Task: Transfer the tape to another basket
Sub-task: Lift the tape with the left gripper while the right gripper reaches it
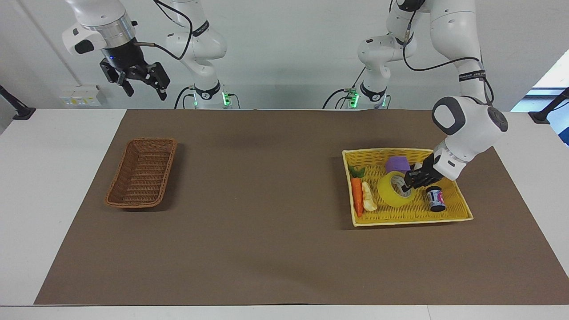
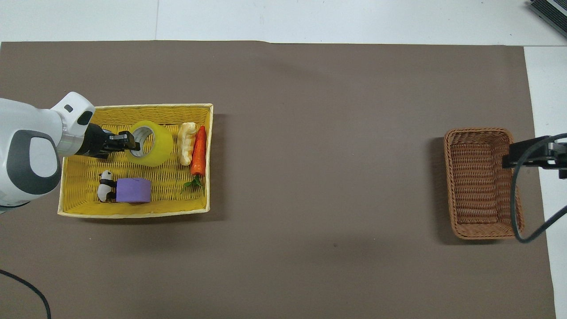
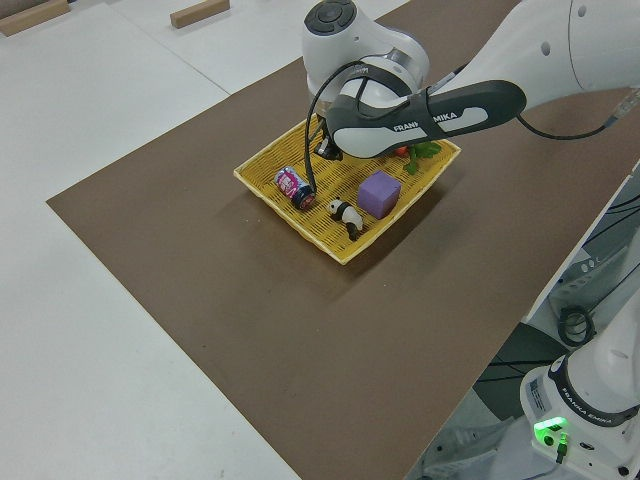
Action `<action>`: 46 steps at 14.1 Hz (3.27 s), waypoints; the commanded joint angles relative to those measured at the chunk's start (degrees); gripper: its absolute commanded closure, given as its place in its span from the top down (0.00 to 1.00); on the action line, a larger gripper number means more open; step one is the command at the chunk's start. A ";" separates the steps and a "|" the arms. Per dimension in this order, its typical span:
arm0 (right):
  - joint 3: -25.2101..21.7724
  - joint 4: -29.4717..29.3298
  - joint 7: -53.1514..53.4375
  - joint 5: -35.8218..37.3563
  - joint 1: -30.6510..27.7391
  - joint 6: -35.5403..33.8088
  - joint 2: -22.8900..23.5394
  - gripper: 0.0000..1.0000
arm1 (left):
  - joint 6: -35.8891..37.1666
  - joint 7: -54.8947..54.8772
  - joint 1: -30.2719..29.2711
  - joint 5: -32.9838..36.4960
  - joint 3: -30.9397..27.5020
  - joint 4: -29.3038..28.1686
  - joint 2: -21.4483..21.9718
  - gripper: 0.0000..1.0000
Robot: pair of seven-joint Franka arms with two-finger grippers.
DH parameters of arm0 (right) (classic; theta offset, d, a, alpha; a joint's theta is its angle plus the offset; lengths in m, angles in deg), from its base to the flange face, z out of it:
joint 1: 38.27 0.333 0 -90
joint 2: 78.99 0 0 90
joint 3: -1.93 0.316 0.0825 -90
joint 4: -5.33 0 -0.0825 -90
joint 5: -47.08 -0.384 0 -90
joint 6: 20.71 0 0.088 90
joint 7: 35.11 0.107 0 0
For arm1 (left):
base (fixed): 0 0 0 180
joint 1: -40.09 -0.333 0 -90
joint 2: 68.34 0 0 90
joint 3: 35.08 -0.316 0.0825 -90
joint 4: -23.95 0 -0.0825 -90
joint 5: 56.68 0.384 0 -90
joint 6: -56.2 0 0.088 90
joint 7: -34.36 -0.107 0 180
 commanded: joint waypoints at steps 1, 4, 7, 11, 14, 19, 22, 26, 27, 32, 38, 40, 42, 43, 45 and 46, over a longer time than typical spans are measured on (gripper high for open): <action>0.18 1.27 0.14 -3.46 -0.66 0.10 -1.11 1.00 | 3.33 3.28 0.09 -0.53 -0.20 1.56 2.76 0.02; 0.18 1.53 0.67 -5.67 -0.58 -1.13 -1.28 1.00 | 5.95 7.31 0.79 -0.44 -0.11 3.93 3.82 0.02; 0.09 4.42 0.93 -10.15 -0.57 -1.05 -2.77 1.00 | 8.07 12.24 2.72 -0.36 0.59 6.75 3.29 0.00; 0.53 6.01 1.02 -12.09 0.65 2.19 -2.61 1.00 | 7.99 21.72 10.36 -0.71 0.68 8.25 3.29 0.00; 0.62 6.37 4.61 -12.61 3.37 6.76 -1.55 1.00 | 8.34 25.87 15.28 -3.86 0.77 9.04 3.20 0.00; 0.71 6.46 10.69 -14.28 6.28 12.14 0.82 1.00 | 7.11 26.93 23.28 -9.22 0.85 8.95 3.55 0.00; 0.71 7.33 14.36 -17.36 7.94 15.37 2.14 1.00 | 3.17 26.93 28.03 -12.83 0.85 8.60 3.82 0.00; 0.71 10.66 17.37 -20.09 10.85 19.52 3.81 1.00 | -4.22 26.93 34.71 -16.97 1.12 8.77 3.47 0.00; 0.71 11.54 16.85 -20.09 11.03 19.52 3.73 1.00 | -4.93 26.93 36.38 -16.97 1.12 9.04 3.29 0.00; 0.71 13.92 14.82 -23.33 11.02 20.74 4.34 1.00 | -6.86 27.10 41.04 -16.79 1.12 9.04 2.94 0.00; 0.62 17.00 7.10 -26.94 7.78 17.33 3.20 1.00 | -13.88 27.45 43.68 -16.97 1.38 9.13 2.68 0.00; 0.62 17.00 5.16 -26.94 7.51 15.57 3.02 1.00 | -16.17 28.24 43.78 -17.05 1.47 9.13 2.59 0.00; 0.62 17.09 4.01 -27.03 7.51 14.34 2.85 1.00 | -18.37 28.42 44.21 -18.11 1.56 9.21 2.24 0.00; 0.62 17.09 3.66 -27.46 7.51 13.29 2.76 1.00 | -19.34 28.51 44.48 -18.20 1.56 9.21 2.24 0.00; 0.53 17.09 1.30 -28.61 6.73 11.80 2.76 1.00 | -19.96 28.51 44.74 -18.72 1.47 9.21 2.24 0.00; 0.44 17.09 1.11 -28.52 6.63 11.53 2.67 1.00 | -20.05 28.51 44.66 -18.73 1.56 9.21 2.24 0.00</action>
